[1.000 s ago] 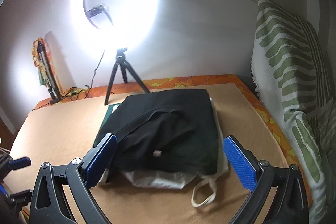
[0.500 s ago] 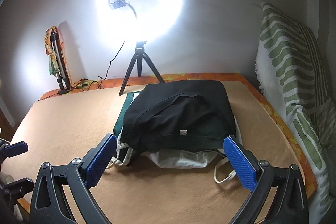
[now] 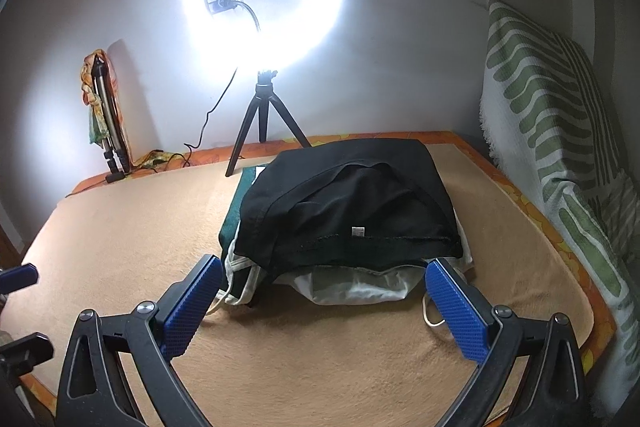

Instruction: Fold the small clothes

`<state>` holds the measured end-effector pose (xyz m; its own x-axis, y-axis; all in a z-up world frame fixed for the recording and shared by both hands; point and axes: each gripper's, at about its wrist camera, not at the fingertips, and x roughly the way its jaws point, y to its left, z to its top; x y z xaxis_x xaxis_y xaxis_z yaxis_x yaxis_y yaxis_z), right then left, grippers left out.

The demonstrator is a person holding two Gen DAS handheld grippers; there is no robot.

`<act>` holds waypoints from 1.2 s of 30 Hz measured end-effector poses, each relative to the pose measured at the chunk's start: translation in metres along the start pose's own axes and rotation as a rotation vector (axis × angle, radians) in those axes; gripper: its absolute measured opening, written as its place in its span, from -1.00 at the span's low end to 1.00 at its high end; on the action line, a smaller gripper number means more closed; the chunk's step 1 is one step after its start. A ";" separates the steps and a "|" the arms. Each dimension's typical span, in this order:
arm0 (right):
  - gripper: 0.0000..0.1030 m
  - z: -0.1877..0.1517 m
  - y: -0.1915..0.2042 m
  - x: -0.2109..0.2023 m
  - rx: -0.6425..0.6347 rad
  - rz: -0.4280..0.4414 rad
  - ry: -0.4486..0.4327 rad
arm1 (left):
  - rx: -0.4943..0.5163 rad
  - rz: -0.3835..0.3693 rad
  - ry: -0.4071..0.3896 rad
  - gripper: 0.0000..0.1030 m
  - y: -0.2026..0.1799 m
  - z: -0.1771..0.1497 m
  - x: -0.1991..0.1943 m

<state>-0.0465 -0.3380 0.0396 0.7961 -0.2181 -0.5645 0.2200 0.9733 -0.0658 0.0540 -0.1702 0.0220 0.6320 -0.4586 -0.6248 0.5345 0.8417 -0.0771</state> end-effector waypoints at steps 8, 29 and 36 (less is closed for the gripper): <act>0.99 -0.005 -0.007 0.008 0.014 -0.018 0.014 | 0.017 -0.005 -0.031 0.72 -0.003 -0.003 -0.004; 0.99 -0.004 -0.009 0.014 0.040 0.000 0.019 | 0.013 0.011 -0.033 0.73 -0.002 -0.006 -0.009; 0.99 -0.002 -0.008 0.015 0.046 0.009 0.019 | 0.013 0.008 -0.034 0.73 -0.001 -0.005 -0.010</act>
<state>-0.0374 -0.3494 0.0297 0.7876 -0.2074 -0.5803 0.2388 0.9708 -0.0229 0.0442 -0.1652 0.0240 0.6550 -0.4614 -0.5984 0.5366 0.8416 -0.0617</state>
